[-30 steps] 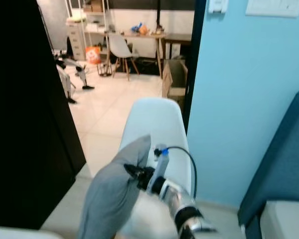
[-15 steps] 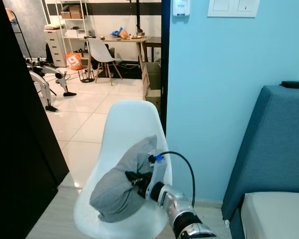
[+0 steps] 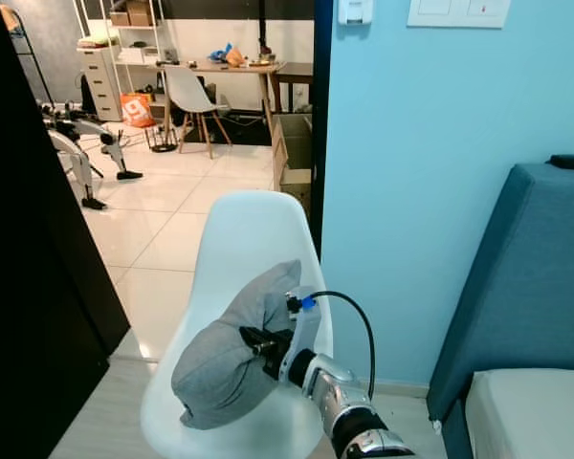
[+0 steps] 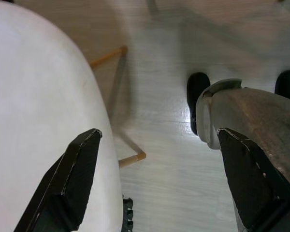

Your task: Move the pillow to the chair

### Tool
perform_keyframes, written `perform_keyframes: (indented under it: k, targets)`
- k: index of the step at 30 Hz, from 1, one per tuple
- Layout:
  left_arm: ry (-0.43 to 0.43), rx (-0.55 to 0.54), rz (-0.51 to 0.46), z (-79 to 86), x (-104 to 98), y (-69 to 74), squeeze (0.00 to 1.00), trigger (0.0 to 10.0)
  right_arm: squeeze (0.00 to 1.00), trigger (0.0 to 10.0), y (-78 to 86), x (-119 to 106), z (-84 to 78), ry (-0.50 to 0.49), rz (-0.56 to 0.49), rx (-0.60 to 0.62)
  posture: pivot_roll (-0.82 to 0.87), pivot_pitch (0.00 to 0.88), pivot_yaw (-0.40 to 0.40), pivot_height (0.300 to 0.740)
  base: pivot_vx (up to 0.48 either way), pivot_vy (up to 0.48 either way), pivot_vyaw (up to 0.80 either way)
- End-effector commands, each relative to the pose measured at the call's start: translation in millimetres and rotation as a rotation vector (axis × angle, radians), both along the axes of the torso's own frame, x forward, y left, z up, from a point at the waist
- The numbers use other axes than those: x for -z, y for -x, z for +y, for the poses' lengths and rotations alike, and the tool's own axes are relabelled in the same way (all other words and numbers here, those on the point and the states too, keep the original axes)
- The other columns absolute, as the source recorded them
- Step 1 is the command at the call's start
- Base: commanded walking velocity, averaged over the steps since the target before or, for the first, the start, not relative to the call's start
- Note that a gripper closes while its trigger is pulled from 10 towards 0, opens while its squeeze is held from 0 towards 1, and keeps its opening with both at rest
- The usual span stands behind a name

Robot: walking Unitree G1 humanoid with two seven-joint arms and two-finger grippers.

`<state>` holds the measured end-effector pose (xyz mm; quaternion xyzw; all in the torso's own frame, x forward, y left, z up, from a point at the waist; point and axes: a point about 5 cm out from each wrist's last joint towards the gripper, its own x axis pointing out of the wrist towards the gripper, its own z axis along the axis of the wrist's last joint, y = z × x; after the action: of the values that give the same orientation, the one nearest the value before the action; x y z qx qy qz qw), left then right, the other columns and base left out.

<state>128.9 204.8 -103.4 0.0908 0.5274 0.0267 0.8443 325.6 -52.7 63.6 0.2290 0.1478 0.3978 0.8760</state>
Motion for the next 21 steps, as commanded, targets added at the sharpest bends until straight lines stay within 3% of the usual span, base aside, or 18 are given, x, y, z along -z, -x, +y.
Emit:
perform_keyframes:
  k: [1, 13, 17, 21]
  targets:
    - [-0.006, 0.009, -0.003, 2.5, -0.7, -0.7, 0.00, 10.0, 0.00, 10.0, -4.7, -16.1, 12.7, -0.057, -0.065, -0.038, 0.02, 0.004, -0.024, 0.740, 0.300, 0.000, 0.00]
    - [-0.002, 0.012, -0.004, 1.4, -0.6, -1.1, 0.00, 10.0, 0.00, 10.0, 1.8, -14.3, 19.4, -0.071, -0.060, -0.135, 0.02, 0.004, -0.031, 0.740, 0.324, 0.000, 0.00]
    - [0.000, 0.017, -0.001, -0.1, -0.2, -0.7, 0.00, 10.0, 0.00, 10.0, 13.2, -11.1, 27.4, -0.091, -0.063, -0.281, 0.01, 0.000, -0.036, 0.740, 0.336, 0.000, 0.00]
    - [-0.001, 0.020, -0.002, -0.3, -0.4, -1.2, 0.00, 10.0, 0.00, 10.0, 20.0, -24.0, 37.3, -0.223, -0.096, -0.427, 0.02, 0.000, -0.038, 0.740, 0.336, 0.000, 0.00]
